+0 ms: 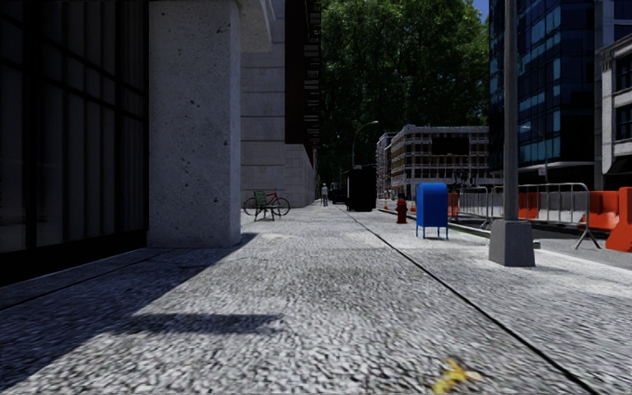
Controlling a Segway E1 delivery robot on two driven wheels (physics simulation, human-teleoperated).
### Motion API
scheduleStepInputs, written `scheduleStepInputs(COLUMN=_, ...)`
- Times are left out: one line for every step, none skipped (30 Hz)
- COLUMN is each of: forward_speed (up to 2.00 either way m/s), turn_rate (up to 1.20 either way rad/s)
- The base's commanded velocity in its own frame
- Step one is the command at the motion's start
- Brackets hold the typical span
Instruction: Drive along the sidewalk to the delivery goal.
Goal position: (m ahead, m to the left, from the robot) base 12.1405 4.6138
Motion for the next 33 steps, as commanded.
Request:
scheduleStepInputs(forward_speed=2.0, turn_rate=0.0)
scheduleStepInputs(forward_speed=2.0, turn_rate=0.0)
scheduleStepInputs(forward_speed=2.0, turn_rate=0.0)
scheduleStepInputs(forward_speed=2.0, turn_rate=0.0)
scheduleStepInputs(forward_speed=2.0, turn_rate=0.0)
scheduleStepInputs(forward_speed=2.0, turn_rate=0.0)
scheduleStepInputs(forward_speed=2.0, turn_rate=0.0)
scheduleStepInputs(forward_speed=2.0, turn_rate=0.0)
scheduleStepInputs(forward_speed=2.0, turn_rate=0.0)
scheduleStepInputs(forward_speed=2.0, turn_rate=0.0)
scheduleStepInputs(forward_speed=2.0, turn_rate=0.0)
scheduleStepInputs(forward_speed=2.0, turn_rate=0.0)
scheduleStepInputs(forward_speed=2.0, turn_rate=0.0)
scheduleStepInputs(forward_speed=2.0, turn_rate=0.0)
scheduleStepInputs(forward_speed=2.0, turn_rate=0.0)
scheduleStepInputs(forward_speed=2.0, turn_rate=0.0)
scheduleStepInputs(forward_speed=2.0, turn_rate=0.0)
scheduleStepInputs(forward_speed=2.0, turn_rate=0.0)
scheduleStepInputs(forward_speed=2.0, turn_rate=0.0)
scheduleStepInputs(forward_speed=2.0, turn_rate=0.0)
scheduleStepInputs(forward_speed=2.0, turn_rate=0.0)
scheduleStepInputs(forward_speed=2.0, turn_rate=0.0)
scheduleStepInputs(forward_speed=2.0, turn_rate=0.0)
scheduleStepInputs(forward_speed=2.0, turn_rate=0.0)
scheduleStepInputs(forward_speed=2.0, turn_rate=0.0)
scheduleStepInputs(forward_speed=2.0, turn_rate=0.0)
scheduleStepInputs(forward_speed=2.0, turn_rate=0.0)
scheduleStepInputs(forward_speed=2.0, turn_rate=0.0)
scheduleStepInputs(forward_speed=2.0, turn_rate=0.0)
scheduleStepInputs(forward_speed=2.0, turn_rate=0.0)
scheduleStepInputs(forward_speed=2.0, turn_rate=0.0)
scheduleStepInputs(forward_speed=2.0, turn_rate=0.0)
scheduleStepInputs(forward_speed=2.0, turn_rate=0.0)
